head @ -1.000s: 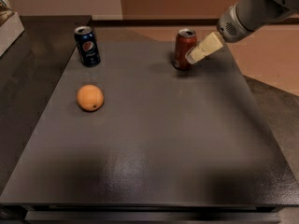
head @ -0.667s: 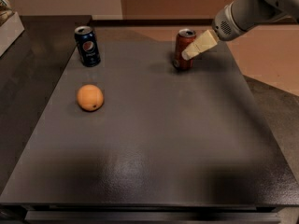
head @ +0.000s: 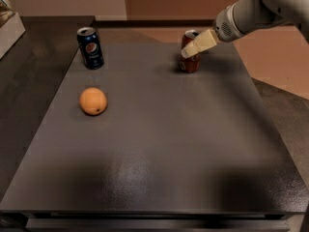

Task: Move coke can near orange

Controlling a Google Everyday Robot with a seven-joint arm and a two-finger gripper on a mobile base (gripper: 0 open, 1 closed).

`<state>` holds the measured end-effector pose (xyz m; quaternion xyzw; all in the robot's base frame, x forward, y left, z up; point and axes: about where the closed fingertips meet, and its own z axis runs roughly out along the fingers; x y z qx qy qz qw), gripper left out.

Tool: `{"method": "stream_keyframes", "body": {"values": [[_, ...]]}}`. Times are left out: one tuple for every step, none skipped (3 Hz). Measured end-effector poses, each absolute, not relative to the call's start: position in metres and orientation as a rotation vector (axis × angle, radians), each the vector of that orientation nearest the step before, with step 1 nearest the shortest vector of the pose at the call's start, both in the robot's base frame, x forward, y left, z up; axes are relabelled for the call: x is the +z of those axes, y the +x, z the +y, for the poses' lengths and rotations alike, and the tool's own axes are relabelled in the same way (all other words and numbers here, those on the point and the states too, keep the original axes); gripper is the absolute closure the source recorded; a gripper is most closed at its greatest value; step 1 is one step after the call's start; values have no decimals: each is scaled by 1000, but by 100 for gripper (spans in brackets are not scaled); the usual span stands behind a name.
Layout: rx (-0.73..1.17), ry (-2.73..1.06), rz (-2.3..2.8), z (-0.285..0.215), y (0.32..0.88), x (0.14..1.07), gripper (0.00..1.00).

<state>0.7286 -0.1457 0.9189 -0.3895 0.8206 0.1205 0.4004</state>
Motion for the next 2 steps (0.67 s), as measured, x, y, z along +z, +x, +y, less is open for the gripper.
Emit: {"method": "stream_keyframes", "body": {"values": [[329,-995,2055,-138,734,914,0],[355,-1008,2044,-131,736,909,13]]}}
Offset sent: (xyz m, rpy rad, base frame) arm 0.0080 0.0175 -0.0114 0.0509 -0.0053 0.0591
